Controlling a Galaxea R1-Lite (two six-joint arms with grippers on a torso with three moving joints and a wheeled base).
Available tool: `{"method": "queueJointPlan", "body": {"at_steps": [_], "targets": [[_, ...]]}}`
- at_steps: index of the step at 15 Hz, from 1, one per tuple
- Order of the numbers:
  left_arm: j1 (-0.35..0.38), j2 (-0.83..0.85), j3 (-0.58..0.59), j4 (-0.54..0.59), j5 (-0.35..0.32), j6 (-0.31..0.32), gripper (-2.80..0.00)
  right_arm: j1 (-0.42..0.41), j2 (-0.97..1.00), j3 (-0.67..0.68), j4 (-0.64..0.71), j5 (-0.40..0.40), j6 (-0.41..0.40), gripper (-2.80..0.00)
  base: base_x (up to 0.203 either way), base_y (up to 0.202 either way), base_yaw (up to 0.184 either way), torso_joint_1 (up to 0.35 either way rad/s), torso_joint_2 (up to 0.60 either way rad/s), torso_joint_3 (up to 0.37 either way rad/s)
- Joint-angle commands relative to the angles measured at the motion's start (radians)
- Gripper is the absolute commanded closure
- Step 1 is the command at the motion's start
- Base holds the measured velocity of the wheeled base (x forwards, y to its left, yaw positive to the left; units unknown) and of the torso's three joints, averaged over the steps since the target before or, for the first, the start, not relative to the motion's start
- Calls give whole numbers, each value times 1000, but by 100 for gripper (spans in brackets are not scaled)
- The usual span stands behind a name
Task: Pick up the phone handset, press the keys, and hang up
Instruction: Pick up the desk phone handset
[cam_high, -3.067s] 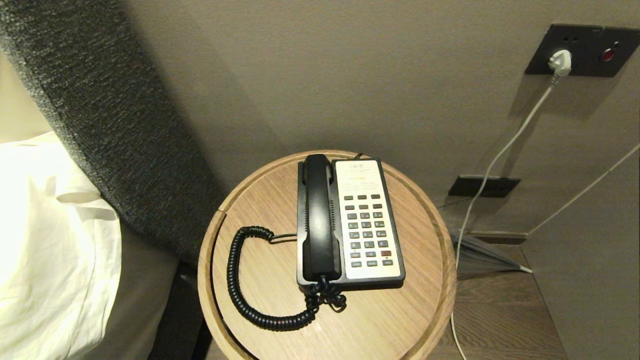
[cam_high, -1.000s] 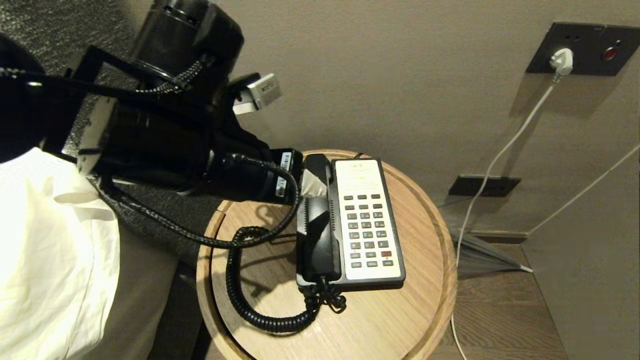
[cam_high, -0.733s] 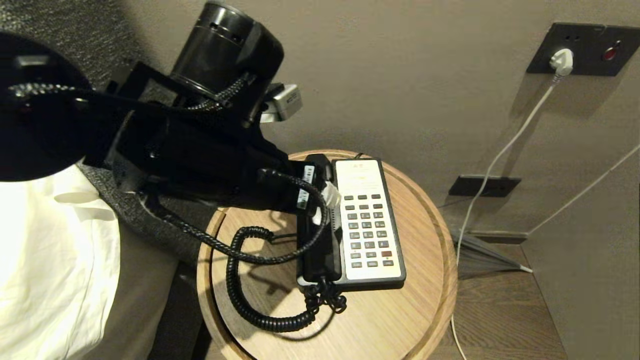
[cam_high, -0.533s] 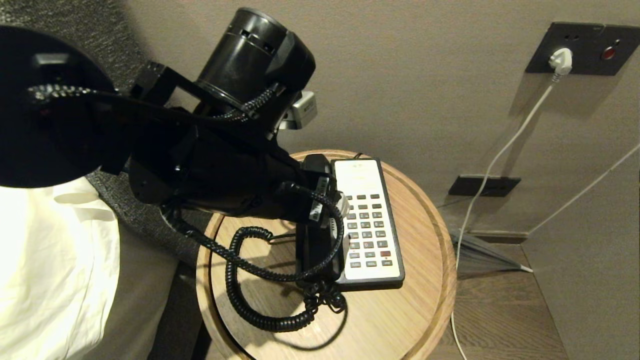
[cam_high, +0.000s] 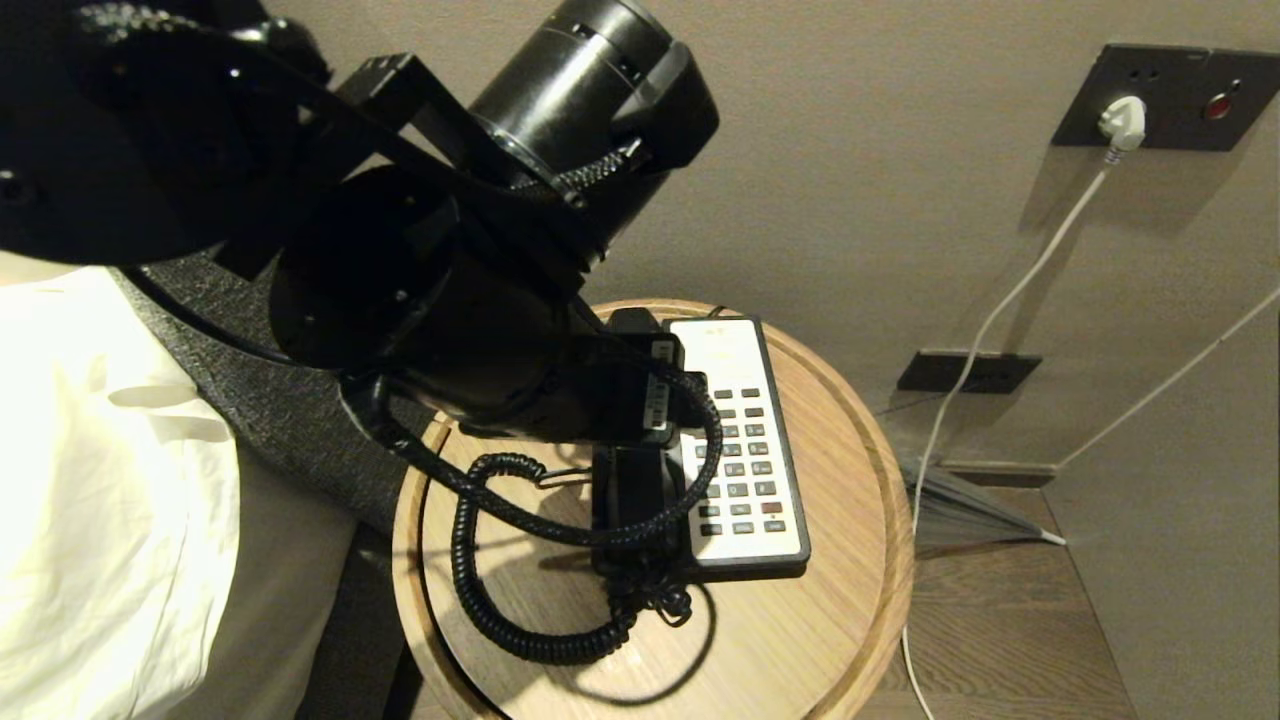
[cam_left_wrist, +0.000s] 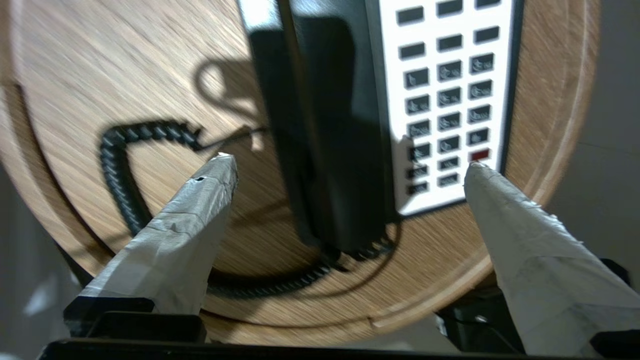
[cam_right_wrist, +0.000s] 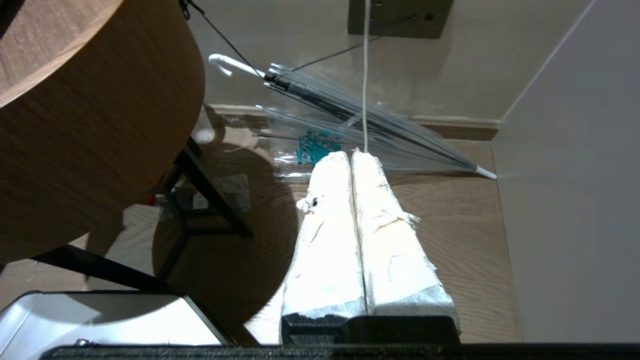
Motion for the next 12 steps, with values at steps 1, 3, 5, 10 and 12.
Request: {"method": "queueJointPlan", "body": {"at_steps": [1, 3, 5, 10, 12], "targets": [[-19, 48, -24, 15, 5, -21, -280, 1, -8, 0, 0, 0, 0, 0, 0, 0, 0, 0, 0, 0], [-19, 60, -22, 18, 14, -20, -280, 1, -8, 0, 0, 0, -2, 0, 0, 0, 0, 0, 0, 0], [-16, 74, -16, 32, 21, -8, -280, 1, -8, 0, 0, 0, -1, 0, 0, 0, 0, 0, 0, 0], [-12, 81, -16, 124, 60, 35, -280, 1, -8, 0, 0, 0, -2, 0, 0, 0, 0, 0, 0, 0], [-8, 86, -19, 116, 60, 22, -280, 1, -8, 0, 0, 0, -2, 0, 0, 0, 0, 0, 0, 0]]}}
